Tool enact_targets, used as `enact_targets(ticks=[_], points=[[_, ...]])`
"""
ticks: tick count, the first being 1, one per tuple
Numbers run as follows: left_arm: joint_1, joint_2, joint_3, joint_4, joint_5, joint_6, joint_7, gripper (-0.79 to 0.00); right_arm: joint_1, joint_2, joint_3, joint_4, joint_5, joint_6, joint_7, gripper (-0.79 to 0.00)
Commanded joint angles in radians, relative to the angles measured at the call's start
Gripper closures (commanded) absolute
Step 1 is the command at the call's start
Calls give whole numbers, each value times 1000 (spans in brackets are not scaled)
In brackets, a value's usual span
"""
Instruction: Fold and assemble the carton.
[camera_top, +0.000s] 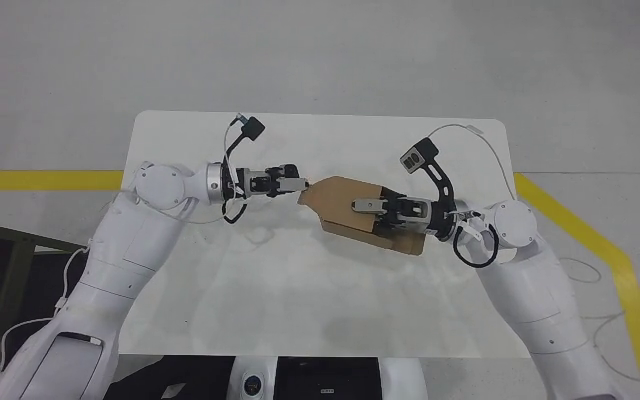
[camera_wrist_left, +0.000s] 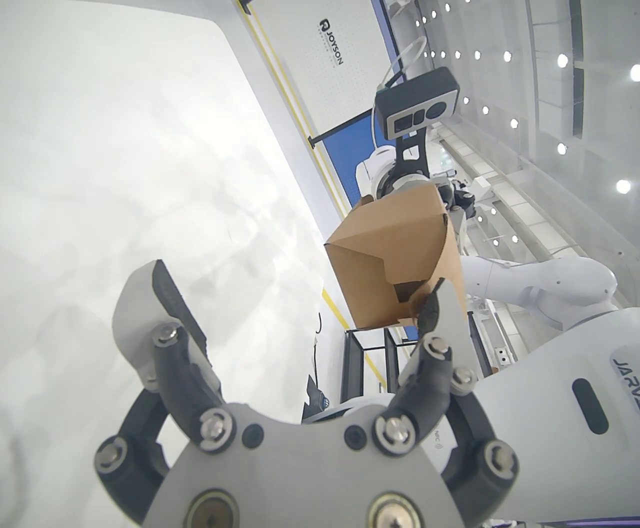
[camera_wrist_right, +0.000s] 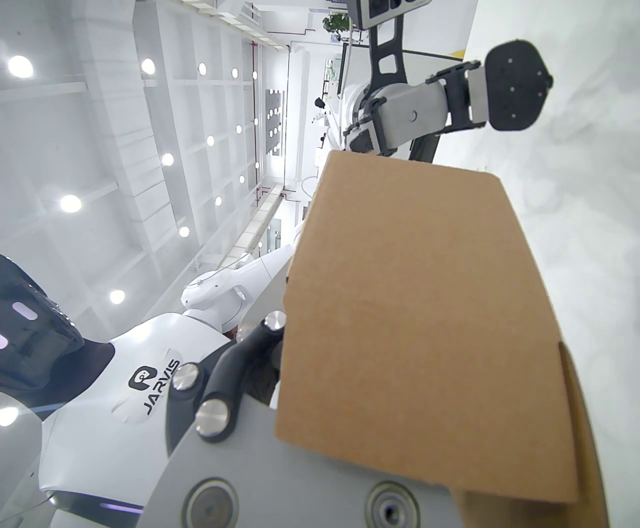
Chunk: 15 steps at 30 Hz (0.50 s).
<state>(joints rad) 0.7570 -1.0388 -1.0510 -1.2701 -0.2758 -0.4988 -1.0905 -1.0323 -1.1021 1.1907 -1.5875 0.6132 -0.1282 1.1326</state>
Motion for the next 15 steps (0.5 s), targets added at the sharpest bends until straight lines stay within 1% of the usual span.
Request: enact_targets(ticks=[1, 6, 11, 15], points=[[6, 6, -24, 14, 15, 2, 23, -785, -3, 1, 3, 1, 3, 0, 14, 0], [21, 13, -43, 30, 44, 11, 33, -785, -16, 4, 8, 4, 14, 1, 46, 0], [36, 8, -13, -5, 30, 3, -3, -785, -25, 2, -3, 22, 60, -3, 84, 0], [40, 3, 7, -22, 21, -20, -14, -785, -15, 0, -12, 71, 95, -22, 150, 0]])
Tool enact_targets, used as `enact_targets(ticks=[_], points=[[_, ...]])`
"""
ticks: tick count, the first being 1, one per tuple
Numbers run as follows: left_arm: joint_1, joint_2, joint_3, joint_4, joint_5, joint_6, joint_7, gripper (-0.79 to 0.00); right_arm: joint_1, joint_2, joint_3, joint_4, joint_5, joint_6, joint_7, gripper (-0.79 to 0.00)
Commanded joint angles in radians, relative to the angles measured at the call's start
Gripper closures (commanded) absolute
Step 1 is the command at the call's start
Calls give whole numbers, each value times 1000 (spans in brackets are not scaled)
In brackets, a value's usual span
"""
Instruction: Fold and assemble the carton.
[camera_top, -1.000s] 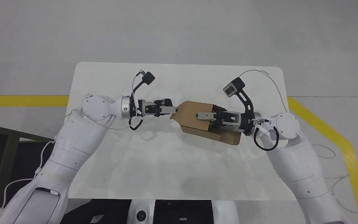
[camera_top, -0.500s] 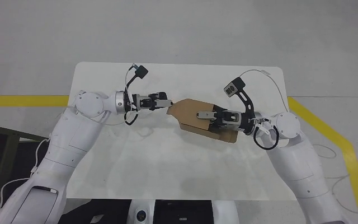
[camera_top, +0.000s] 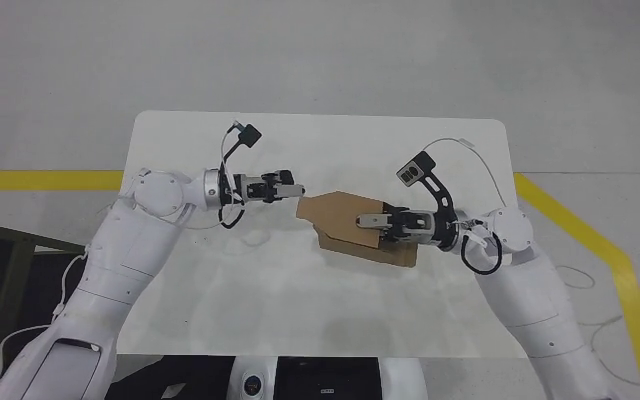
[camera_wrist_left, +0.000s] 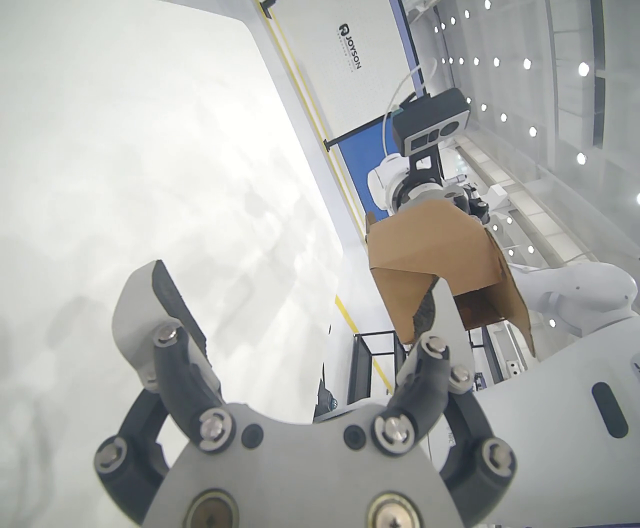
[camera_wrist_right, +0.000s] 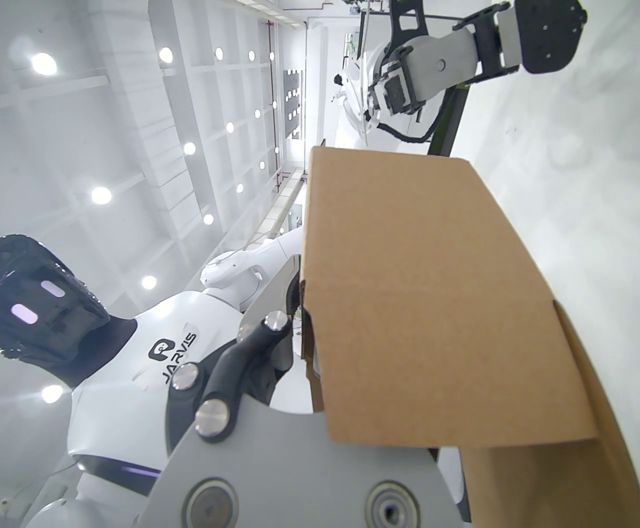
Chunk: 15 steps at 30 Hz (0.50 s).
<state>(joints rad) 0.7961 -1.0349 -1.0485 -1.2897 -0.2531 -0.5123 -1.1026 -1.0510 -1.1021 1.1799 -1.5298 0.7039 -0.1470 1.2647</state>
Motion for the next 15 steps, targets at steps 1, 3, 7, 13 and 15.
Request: enact_targets(ticks=[1, 3, 7, 13, 15], points=[[2, -2, 9, -6, -3, -10, -8, -785, 9, 0, -3, 25, 7, -7, 36, 0], [4, -4, 21, -20, -9, -23, -25, -785, 18, -1, -7, 49, 10, -11, 67, 0], [12, -9, 46, -46, -18, -25, -43, -785, 37, -2, -15, 92, 9, -26, 96, 0], [8, -16, 68, -58, -13, -19, -30, -785, 52, -7, -31, 123, 6, -40, 95, 0], [5, -17, 73, -60, -9, -18, -30, -785, 56, -8, -34, 127, 9, -44, 89, 0]])
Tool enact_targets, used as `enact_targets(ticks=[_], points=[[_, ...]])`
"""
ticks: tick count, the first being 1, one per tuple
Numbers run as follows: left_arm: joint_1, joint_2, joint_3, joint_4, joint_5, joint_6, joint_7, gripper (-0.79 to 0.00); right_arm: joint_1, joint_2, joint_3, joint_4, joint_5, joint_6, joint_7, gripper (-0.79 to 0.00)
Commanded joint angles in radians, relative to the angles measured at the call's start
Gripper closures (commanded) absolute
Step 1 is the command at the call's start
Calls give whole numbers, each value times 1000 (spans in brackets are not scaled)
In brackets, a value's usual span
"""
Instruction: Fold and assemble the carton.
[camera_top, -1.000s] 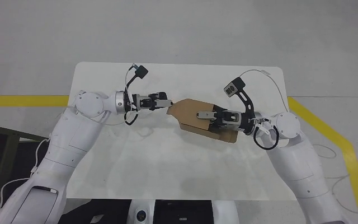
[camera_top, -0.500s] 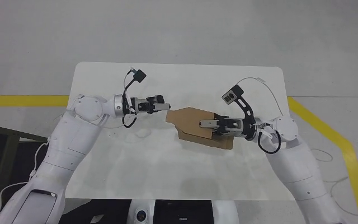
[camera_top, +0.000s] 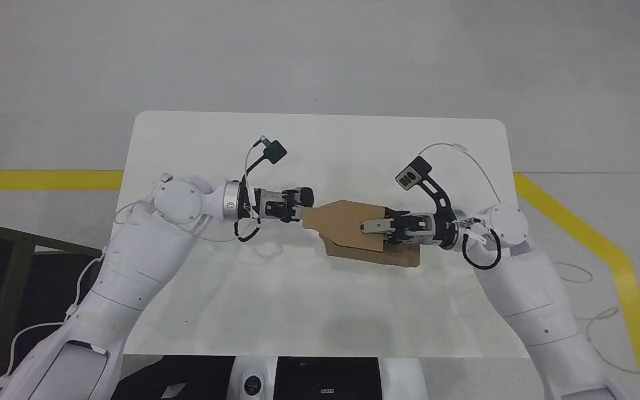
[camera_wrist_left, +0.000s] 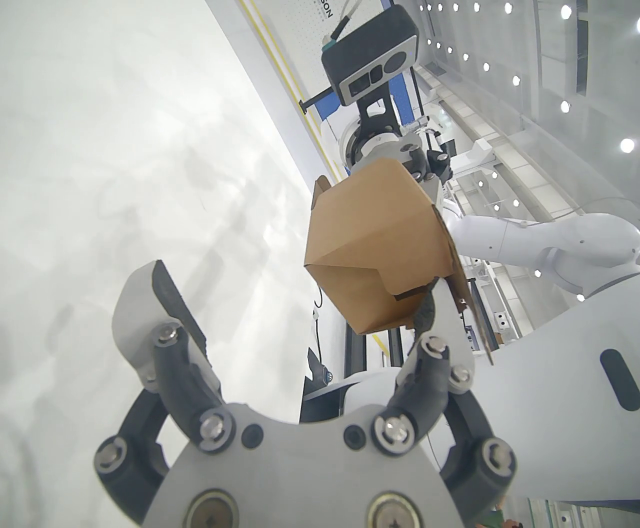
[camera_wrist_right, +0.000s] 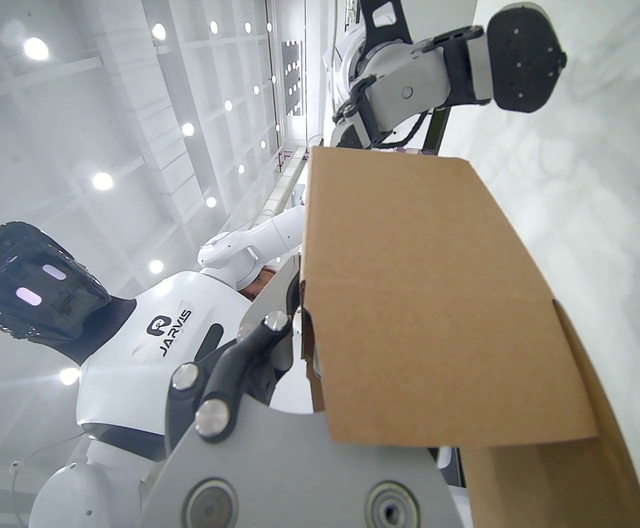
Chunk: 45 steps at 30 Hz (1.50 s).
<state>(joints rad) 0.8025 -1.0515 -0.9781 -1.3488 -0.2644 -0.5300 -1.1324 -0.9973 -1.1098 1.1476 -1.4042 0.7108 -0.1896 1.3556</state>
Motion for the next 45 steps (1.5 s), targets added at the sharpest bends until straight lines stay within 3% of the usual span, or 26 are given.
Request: enact_targets(ticks=[1, 21, 45], points=[[-3, -2, 5, 0, 5, 0, 0, -785, 4, -1, -3, 1, 4, -2, -2, 0], [-25, 1, -33, 85, -4, 11, 13, -785, 9, -5, -9, -16, 5, -4, -3, 0], [-58, -26, 41, 78, -21, 2, -9, -785, 15, -14, -33, -43, -6, -10, -54, 0]])
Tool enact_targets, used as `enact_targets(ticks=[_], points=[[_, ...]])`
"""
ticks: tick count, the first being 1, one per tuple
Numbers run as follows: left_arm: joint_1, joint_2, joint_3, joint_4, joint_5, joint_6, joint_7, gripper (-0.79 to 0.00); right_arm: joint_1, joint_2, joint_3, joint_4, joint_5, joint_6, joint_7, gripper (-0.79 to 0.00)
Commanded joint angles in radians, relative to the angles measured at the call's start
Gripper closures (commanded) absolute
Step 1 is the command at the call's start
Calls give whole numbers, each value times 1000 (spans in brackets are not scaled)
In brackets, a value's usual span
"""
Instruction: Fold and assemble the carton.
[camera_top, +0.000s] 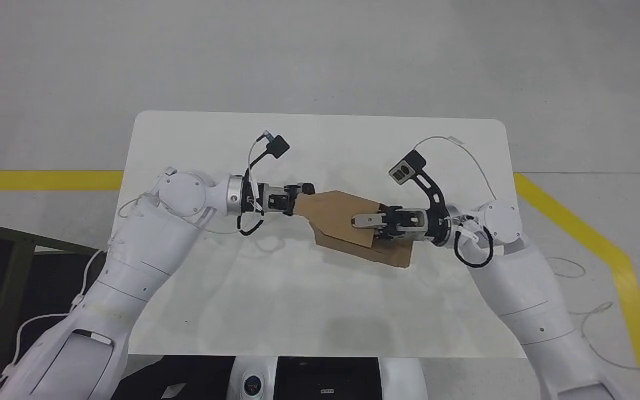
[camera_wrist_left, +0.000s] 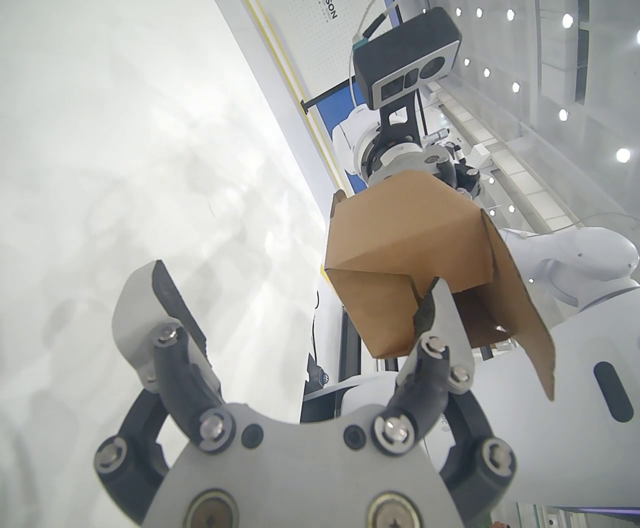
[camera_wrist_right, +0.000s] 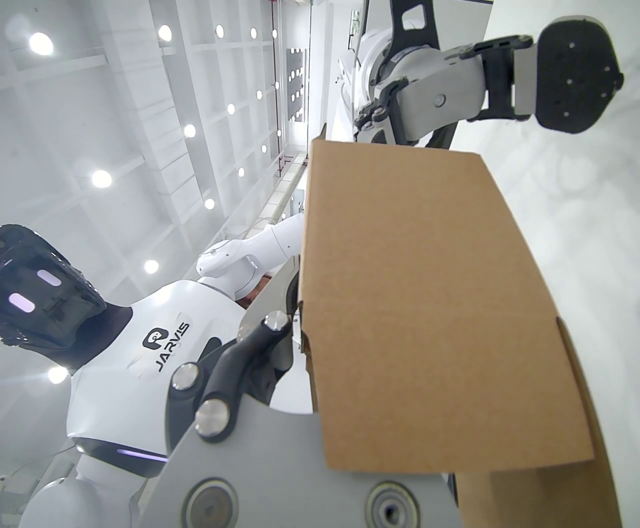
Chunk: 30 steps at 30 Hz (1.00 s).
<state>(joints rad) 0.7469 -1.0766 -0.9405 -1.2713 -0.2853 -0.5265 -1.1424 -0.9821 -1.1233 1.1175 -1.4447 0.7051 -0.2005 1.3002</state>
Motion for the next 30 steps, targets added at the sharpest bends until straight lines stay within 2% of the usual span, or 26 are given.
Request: enact_targets(ticks=[1, 13, 30], points=[[-5, -3, 6, 2, 0, -2, 1, -785, 1, -1, -5, -5, -1, 2, 1, 0], [-27, -17, 34, 10, 2, -13, -2, -785, 0, -8, -31, -27, 0, 4, -5, 0], [-26, -20, 29, 7, 11, -15, -1, -785, 5, -17, -52, -25, 7, 6, 0, 0]])
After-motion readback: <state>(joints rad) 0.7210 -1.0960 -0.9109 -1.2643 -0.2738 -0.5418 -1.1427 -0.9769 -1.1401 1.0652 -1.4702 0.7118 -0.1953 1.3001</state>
